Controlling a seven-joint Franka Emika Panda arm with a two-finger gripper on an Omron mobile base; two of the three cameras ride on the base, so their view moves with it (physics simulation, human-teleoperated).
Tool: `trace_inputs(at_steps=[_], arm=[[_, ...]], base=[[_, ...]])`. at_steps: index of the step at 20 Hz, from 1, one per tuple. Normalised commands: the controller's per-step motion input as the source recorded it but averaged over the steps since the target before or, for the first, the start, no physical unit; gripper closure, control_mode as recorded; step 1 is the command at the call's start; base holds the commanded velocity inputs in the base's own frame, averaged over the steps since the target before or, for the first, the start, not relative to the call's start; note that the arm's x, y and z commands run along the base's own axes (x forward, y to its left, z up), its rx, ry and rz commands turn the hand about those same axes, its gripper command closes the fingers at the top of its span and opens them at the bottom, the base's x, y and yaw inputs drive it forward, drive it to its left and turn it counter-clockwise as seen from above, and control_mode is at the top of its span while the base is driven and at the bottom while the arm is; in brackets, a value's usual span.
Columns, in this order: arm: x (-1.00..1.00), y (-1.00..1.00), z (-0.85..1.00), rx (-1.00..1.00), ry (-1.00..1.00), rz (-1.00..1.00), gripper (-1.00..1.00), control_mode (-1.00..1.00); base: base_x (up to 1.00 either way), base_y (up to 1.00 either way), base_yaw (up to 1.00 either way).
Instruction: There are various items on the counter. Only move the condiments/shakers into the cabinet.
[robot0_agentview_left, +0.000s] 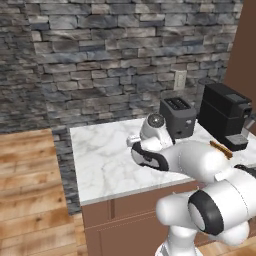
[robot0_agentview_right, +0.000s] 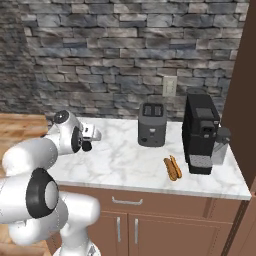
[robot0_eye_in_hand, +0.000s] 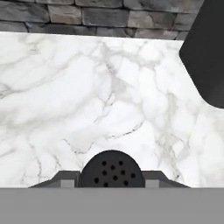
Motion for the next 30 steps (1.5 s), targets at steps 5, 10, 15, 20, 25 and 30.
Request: trace_inputs(at_steps=[5,10,15,20,25,30], arm=[[-0.25,0.11,0.96,0.0,-0.06,0.0,1.0,-1.0],[-0.22,0.01,0.37,0.0,-0.01,0.0,1.0,1.0],[0.0,0.0,0.0,0.0,0.0,0.0,1.0,1.0],[0.0,0.0,0.0,0.0,0.0,0.0,1.0,1.0],[0.0,0.0,0.0,0.0,0.0,0.0,1.0,1.0],[0.0,0.0,0.0,0.0,0.0,0.0,1.0,1.0]], base=[[0.0,0.0,0.0],[-0.56,0.0,-0.01],[-1.0,-0.21,-0.05],[-1.0,-0.42,-0.06],[-1.0,-0.74,-0.12],[-1.0,-0.97,-0.11]])
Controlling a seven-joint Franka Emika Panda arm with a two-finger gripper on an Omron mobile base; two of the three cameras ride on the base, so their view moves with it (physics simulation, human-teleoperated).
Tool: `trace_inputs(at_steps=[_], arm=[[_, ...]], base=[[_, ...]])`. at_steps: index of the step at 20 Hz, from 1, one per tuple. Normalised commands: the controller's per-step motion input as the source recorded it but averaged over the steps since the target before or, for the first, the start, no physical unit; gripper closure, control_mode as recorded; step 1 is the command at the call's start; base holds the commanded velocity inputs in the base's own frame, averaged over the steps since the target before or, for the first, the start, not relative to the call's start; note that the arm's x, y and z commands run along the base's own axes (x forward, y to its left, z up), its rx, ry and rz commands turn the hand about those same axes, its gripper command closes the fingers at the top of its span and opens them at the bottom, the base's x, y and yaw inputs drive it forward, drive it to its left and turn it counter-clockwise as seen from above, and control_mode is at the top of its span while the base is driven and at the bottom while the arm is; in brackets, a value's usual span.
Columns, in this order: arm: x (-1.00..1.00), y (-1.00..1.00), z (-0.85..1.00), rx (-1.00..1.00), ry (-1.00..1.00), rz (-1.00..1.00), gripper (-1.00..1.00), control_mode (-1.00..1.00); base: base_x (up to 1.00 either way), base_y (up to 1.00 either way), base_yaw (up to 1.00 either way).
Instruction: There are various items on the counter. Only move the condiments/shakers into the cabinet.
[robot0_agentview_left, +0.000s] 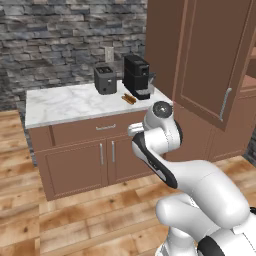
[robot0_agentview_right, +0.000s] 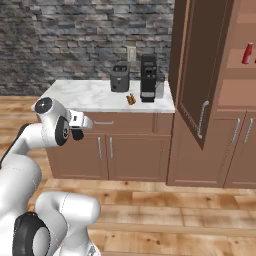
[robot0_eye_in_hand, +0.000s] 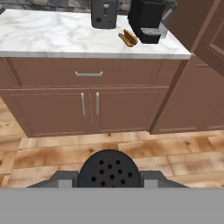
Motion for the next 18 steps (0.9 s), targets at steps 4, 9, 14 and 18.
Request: trace_inputs(at_steps=[4,9,14,18], arm=[[0.0,0.0,0.0,0.0,0.0,0.0,1.0,1.0],[0.0,0.0,0.0,0.0,0.0,0.0,1.0,1.0],[0.0,0.0,0.0,0.0,0.0,0.0,1.0,1.0],[0.0,0.0,0.0,0.0,0.0,0.0,1.0,1.0]], base=[[-1.0,-0.99,-0.1],[-0.92,-1.0,-0.11],[-0.36,-1.0,-0.07],[-0.01,-1.0,-0.01]])
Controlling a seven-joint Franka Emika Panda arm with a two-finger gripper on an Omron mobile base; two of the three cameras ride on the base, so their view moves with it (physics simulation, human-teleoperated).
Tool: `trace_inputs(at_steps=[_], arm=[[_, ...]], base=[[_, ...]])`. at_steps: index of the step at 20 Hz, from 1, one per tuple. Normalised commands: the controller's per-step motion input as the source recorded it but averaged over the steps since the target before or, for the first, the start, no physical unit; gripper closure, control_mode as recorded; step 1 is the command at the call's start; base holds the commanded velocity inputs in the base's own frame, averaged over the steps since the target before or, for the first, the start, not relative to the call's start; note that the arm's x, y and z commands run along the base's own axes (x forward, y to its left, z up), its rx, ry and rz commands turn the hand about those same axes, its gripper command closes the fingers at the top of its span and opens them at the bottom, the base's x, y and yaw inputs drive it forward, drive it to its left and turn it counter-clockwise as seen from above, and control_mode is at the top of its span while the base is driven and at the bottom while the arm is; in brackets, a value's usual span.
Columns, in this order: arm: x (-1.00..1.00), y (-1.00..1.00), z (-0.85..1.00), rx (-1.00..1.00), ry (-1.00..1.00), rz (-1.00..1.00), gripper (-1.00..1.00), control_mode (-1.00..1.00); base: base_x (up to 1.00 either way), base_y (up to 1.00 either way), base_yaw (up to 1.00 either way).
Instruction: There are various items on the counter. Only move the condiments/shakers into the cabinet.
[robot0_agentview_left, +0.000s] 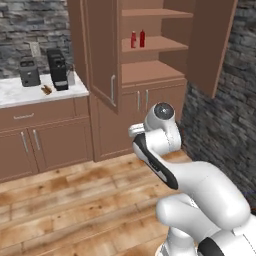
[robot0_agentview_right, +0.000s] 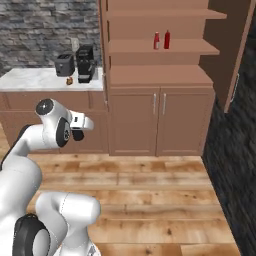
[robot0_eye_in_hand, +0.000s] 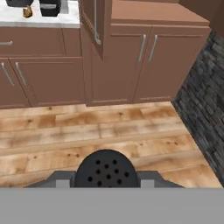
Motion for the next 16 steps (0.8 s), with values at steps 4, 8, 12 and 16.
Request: trace_inputs(at_steps=[4,8,12,16], arm=[[0.0,0.0,0.0,0.0,0.0,0.0,1.0,1.0],[0.0,0.0,0.0,0.0,0.0,0.0,1.0,1.0],[0.0,0.0,0.0,0.0,0.0,0.0,1.0,1.0],[0.0,0.0,0.0,0.0,0.0,0.0,1.0,1.0]], base=[[0.04,-0.97,0.0],[0.37,-0.63,0.01],[0.42,-0.49,0.07],[0.47,-0.44,0.08]])
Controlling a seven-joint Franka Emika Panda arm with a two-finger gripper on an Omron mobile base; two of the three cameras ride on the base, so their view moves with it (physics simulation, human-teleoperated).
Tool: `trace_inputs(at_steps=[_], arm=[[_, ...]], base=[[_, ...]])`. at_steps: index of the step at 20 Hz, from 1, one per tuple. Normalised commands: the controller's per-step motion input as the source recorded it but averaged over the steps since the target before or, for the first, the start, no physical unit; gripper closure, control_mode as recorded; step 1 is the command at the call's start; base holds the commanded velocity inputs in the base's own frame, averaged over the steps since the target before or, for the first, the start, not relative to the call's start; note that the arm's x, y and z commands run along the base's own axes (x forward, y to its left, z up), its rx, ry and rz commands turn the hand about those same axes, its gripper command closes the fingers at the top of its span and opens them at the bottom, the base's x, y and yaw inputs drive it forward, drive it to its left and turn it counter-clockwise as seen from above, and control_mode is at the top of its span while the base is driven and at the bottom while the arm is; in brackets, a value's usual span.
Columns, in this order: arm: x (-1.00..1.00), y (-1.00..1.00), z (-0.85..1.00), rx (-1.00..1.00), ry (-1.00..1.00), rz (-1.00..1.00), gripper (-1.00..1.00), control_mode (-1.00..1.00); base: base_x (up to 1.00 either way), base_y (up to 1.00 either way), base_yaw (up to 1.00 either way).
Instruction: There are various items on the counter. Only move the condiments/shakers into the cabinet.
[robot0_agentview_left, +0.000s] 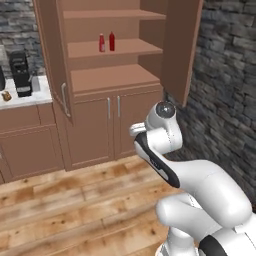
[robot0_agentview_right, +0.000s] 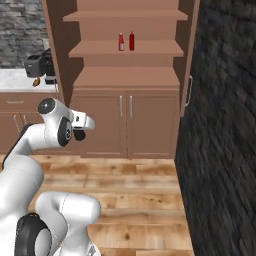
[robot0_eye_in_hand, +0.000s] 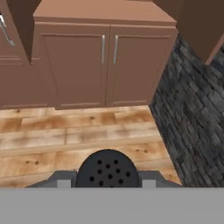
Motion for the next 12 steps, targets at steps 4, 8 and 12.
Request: trace_inputs(at_steps=[4,8,12], arm=[[0.0,0.0,0.0,0.0,0.0,0.0,1.0,1.0],[0.0,0.0,0.0,0.0,0.0,0.0,1.0,1.0],[0.0,0.0,0.0,0.0,0.0,0.0,1.0,1.0]], base=[[0.88,-0.07,0.07],[1.0,0.0,0.04],[1.0,0.0,0.02]])
